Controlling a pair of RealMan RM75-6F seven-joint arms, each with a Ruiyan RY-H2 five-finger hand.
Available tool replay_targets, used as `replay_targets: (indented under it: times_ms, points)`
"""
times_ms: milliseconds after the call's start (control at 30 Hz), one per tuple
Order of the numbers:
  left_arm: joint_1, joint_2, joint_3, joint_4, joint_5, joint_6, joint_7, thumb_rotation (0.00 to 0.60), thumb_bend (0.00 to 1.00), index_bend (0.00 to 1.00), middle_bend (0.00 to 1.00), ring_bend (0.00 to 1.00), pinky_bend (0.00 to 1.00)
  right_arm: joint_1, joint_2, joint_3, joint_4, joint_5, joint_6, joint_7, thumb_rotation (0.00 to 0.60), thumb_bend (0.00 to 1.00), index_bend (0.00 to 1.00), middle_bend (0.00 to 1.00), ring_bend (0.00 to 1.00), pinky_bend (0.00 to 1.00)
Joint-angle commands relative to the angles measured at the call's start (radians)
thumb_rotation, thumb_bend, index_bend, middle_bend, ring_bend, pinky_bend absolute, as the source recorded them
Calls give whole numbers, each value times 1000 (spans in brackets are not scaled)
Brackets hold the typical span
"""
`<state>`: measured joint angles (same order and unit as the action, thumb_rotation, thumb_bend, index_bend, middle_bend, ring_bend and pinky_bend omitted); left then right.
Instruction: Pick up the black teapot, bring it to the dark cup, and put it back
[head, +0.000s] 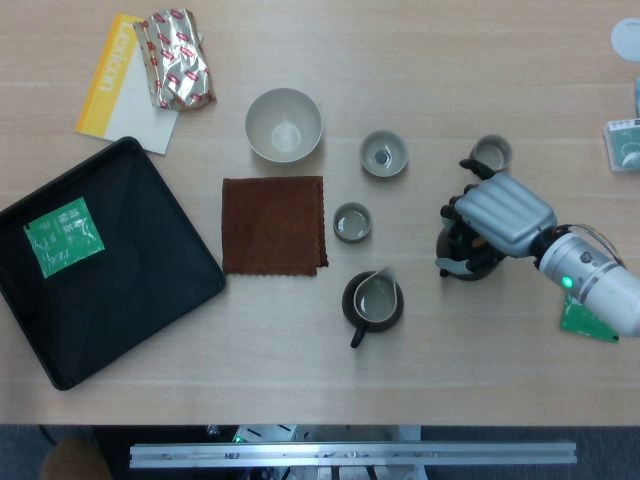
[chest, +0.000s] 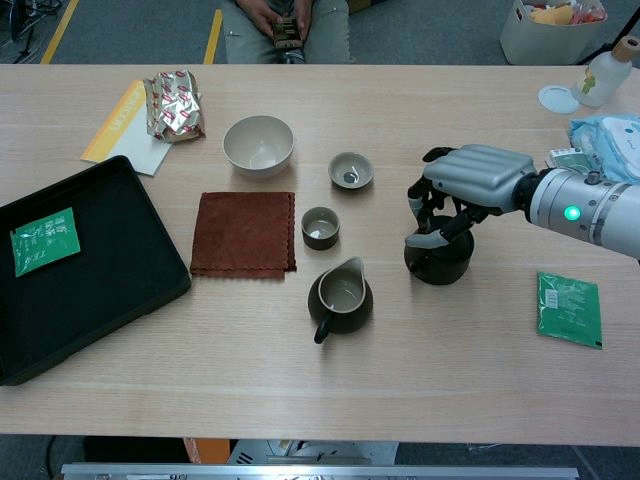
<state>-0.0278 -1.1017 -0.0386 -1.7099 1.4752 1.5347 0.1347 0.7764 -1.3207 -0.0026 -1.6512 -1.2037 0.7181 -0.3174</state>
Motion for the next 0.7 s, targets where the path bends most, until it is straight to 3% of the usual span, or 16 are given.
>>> replay_targets:
  times_ms: [33, 467, 700]
  points:
    - [-1, -1, 0, 0, 0, -2, 1, 600, 432, 146, 240, 189, 171, 4, 4, -1, -2, 7, -3, -7, 273, 282, 551, 551, 468, 72]
    - [-2, 0, -1, -4, -4, -4, 7, 600, 432, 146, 240, 190, 171, 41, 25, 3, -6, 45, -45, -20, 285, 283, 638, 629, 615, 72]
    - [-2, 0, -1, -5, -4, -3, 9, 600, 432, 146, 240, 189, 171, 61, 43, 0, -13, 59, -71, -17, 285, 421, 671, 654, 663, 85]
